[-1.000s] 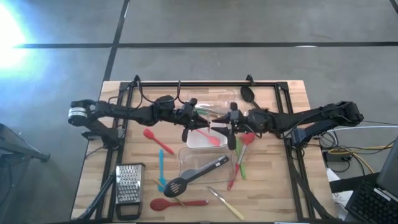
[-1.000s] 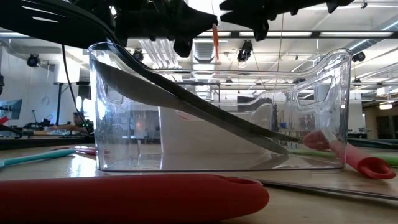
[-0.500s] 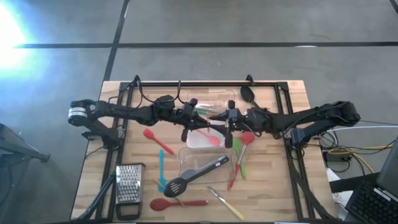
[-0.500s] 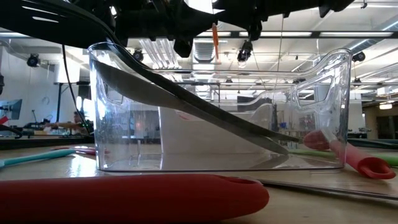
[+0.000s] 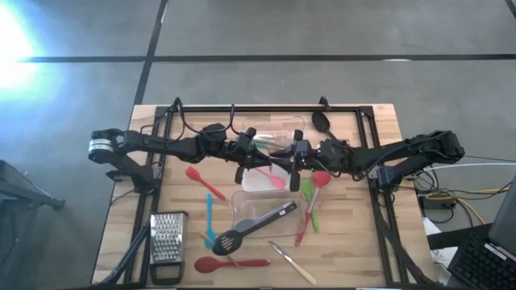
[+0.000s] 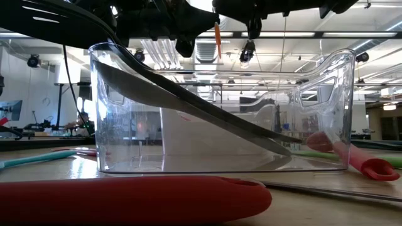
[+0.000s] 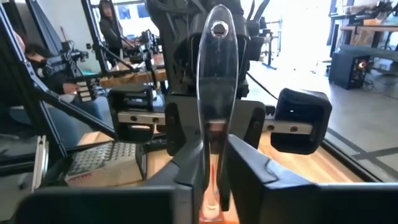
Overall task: Pick & Place Kitchen Items
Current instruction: Put the orange spatula into the white bin
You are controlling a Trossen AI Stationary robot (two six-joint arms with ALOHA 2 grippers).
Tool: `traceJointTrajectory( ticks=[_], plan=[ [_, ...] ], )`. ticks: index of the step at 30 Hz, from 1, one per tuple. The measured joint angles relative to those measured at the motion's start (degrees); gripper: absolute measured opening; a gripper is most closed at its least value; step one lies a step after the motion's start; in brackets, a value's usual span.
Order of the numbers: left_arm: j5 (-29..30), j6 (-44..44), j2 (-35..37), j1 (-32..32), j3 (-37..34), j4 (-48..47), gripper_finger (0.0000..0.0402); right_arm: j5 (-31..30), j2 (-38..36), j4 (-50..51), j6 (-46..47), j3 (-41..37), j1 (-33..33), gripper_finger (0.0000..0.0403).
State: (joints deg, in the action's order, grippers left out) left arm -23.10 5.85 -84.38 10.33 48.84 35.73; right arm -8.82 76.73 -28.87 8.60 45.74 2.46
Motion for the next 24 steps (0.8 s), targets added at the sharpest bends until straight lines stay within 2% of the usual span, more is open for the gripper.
traceJointTrajectory(
  ticks=[4,12,14,20,24],
  plan=[
    [-0.12,-0.05,0.00,0.00,0.00,-0.02,0.0032,-0.05,0.00,0.01,-0.42,0.00,0.00,0.0026],
    [-0.13,0.05,0.00,0.00,0.00,-0.13,0.0032,0.68,0.00,-0.01,1.04,0.00,-0.11,0.0022],
    [-0.18,0.03,0.00,-0.02,0.00,-0.15,0.0032,1.67,0.00,-0.01,1.97,0.00,-0.15,0.0036],
    [0.09,0.07,-0.02,0.02,0.00,-0.24,0.0032,1.55,0.00,-0.12,3.06,0.00,-0.15,0.0110],
    [0.19,0.11,-0.02,0.04,0.00,-0.09,0.0032,1.53,0.00,-0.22,3.06,0.00,-0.11,0.0122]
  ],
)
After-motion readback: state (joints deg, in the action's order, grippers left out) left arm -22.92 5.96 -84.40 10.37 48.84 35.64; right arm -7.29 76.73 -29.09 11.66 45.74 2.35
